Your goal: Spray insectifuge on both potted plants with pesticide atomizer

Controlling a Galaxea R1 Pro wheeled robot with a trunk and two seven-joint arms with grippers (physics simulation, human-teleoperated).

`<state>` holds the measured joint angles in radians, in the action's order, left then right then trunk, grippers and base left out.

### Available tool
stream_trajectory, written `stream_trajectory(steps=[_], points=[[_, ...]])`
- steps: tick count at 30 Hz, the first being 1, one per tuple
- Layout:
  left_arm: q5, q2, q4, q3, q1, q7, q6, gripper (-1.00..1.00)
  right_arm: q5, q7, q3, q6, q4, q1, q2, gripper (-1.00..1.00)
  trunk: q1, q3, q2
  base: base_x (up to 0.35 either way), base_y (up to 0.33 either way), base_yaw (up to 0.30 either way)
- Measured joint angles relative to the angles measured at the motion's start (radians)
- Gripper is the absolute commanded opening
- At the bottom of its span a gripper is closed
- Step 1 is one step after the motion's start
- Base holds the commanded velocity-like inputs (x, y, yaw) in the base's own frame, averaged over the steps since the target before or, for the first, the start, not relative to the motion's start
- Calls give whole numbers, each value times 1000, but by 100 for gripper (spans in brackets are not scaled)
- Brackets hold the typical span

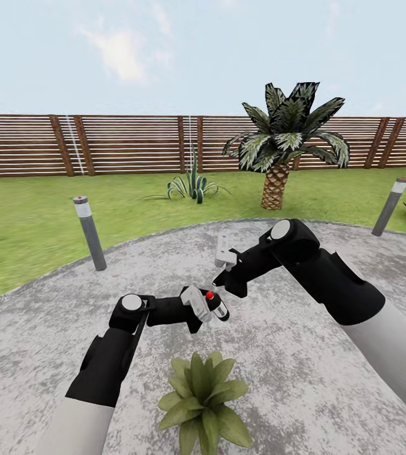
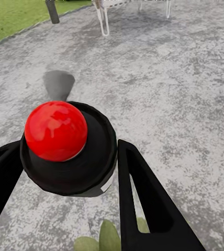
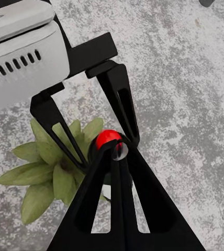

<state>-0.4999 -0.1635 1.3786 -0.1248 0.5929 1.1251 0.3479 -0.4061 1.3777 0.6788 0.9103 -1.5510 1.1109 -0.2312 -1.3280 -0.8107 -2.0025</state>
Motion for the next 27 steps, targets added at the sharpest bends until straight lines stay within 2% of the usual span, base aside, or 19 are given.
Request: stream_trajectory(steps=[11,27], points=[[0,1,33,0,0,48,25,-100,-1,0,-3,0,0,0,0,-100,0,0,0,0,0,0],[2,-1,36,1,9,49,27,-100,-2,0,-3,0,0,1,1,-100,0,0,0,0,0,0]])
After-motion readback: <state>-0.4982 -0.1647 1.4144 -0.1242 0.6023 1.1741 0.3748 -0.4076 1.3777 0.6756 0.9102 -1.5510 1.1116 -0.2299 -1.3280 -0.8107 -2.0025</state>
